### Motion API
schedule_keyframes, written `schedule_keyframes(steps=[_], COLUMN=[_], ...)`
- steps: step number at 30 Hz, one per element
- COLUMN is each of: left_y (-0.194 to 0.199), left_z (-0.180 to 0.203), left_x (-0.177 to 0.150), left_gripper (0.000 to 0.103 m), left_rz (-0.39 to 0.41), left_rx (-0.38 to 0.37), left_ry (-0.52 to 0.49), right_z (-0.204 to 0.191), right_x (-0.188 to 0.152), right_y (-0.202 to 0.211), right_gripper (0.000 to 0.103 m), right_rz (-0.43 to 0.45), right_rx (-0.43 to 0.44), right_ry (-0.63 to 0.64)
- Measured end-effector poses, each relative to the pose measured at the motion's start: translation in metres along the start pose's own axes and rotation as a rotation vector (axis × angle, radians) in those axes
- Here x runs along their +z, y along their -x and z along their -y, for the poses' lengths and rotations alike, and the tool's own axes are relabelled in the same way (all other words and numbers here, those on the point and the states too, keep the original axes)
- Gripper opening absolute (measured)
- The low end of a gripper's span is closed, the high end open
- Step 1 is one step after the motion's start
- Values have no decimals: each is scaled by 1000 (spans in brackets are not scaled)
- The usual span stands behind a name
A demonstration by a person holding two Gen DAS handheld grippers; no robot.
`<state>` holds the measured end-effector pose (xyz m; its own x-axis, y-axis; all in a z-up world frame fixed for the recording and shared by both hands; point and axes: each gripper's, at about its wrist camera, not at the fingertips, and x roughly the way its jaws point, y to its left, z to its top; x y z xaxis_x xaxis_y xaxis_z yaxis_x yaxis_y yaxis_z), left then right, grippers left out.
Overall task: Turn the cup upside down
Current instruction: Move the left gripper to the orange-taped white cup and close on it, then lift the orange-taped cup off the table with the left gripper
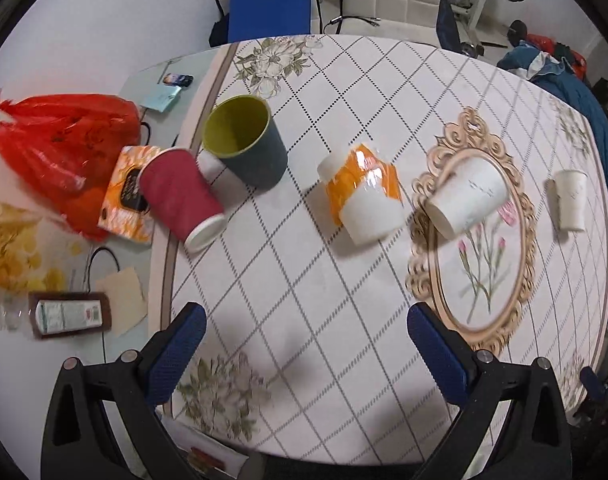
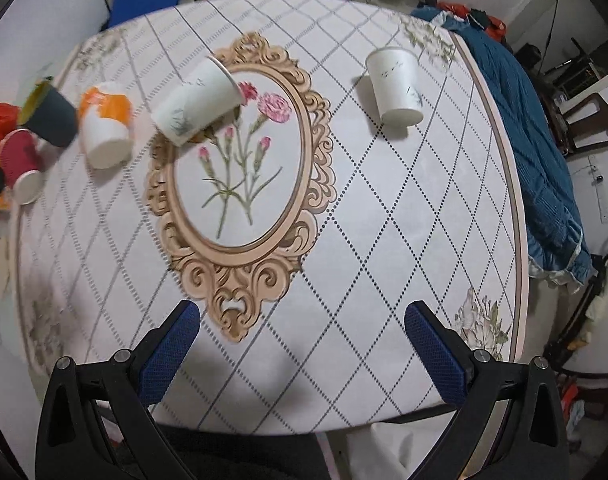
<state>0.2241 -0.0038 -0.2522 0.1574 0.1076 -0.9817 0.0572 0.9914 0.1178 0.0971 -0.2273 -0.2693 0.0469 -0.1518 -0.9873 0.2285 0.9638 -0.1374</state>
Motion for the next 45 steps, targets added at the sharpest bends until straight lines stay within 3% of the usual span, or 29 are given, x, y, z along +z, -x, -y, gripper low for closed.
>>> schedule_keyframes(steps=[7, 15, 25, 33, 37, 40, 45], left_y=[-45, -86, -114, -129, -139, -146, -153], left_z=[4, 9, 6, 4, 5, 23, 28], left_x=[48, 82, 94, 94, 94, 97, 103], left_gripper=[103, 103, 103, 102, 96, 78, 75], left_rz=[-68, -140, -198, -217, -232, -240, -224], left_rx=[-24, -76, -155, -173, -201, -181, -154], left_ry=[-3, 15, 67, 64, 46, 14, -17], right_z=[-9, -21, -27, -26, -27, -27, -26], right_x=[35, 68, 82, 87, 87, 87, 86], right_y=[-41, -50, -55, -58, -58, -57, -61], right_gripper=[103, 103, 103, 103, 103, 103, 103], right_rz=[-54, -50, -62, -67, -69, -68, -79], right_rx=[-78, -101, -103, -107, -109, -113, -115], right_ry=[17, 42, 42, 39, 39, 40, 30])
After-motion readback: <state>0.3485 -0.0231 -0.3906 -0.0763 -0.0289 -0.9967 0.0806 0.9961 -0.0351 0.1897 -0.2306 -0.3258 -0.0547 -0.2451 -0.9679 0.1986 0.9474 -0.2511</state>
